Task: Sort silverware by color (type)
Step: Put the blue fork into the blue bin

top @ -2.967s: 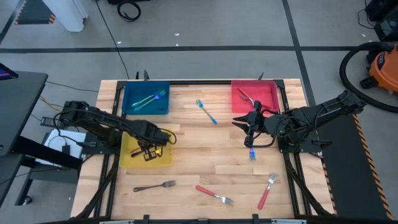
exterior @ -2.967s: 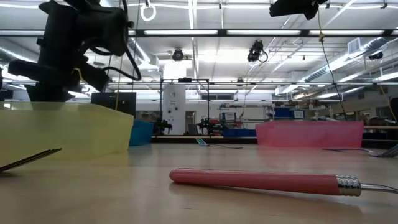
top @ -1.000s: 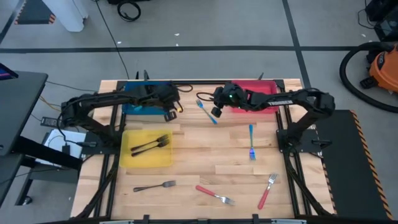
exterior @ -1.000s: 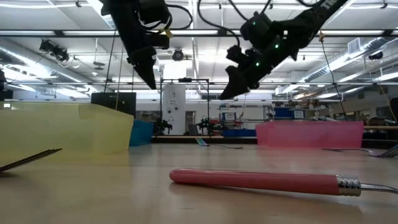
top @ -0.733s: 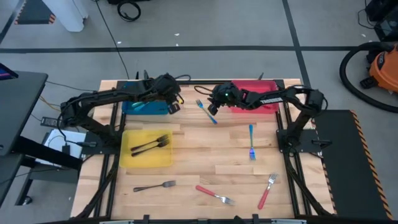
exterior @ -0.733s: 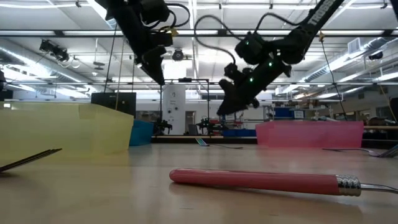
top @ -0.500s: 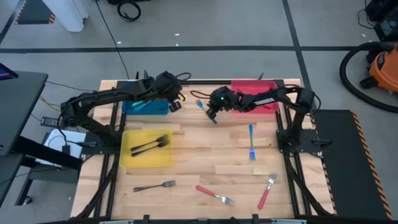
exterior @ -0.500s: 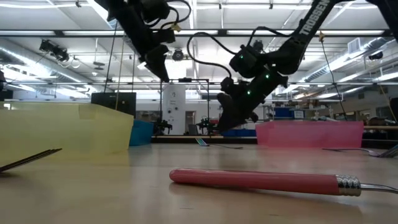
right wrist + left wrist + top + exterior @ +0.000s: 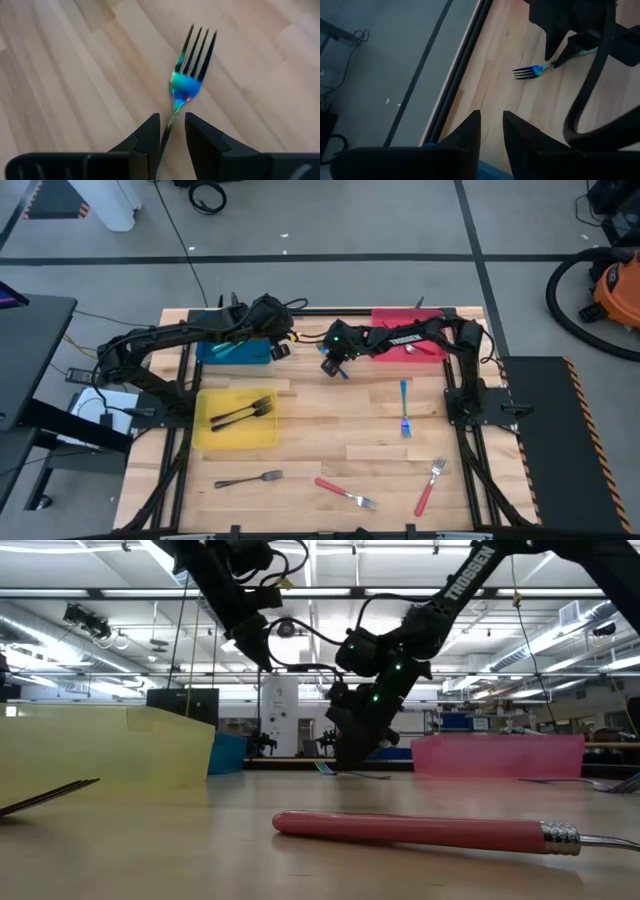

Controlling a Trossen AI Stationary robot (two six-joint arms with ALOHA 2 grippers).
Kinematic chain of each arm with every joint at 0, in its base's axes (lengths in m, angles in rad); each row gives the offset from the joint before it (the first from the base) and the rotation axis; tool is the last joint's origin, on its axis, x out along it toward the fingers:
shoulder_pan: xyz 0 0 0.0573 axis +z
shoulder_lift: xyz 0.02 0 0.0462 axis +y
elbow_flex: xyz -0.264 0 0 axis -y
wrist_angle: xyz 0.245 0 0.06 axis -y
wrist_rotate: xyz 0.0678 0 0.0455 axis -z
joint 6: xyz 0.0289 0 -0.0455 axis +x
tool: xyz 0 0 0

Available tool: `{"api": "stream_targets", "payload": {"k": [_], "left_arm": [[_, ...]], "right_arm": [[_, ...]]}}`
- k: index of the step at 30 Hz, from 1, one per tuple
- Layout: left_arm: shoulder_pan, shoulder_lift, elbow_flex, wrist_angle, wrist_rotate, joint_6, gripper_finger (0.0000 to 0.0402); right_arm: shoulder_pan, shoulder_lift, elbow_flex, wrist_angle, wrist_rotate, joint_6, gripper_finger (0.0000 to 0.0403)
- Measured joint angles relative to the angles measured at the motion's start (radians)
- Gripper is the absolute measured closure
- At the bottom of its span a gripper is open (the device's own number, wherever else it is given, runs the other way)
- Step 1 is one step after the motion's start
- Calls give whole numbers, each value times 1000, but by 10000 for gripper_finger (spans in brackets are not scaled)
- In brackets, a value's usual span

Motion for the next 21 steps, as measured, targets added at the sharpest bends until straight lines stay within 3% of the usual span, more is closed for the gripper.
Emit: {"api": "stream_targets", "payload": {"k": [15, 21], "left_arm": [[0, 0, 0, -14, 2, 34, 319], [0, 0, 0, -12, 3, 51, 319]], "right_arm": [[-15, 68, 33, -38, -27, 79, 307], [-14, 65, 30, -35, 1, 60, 354]]}}
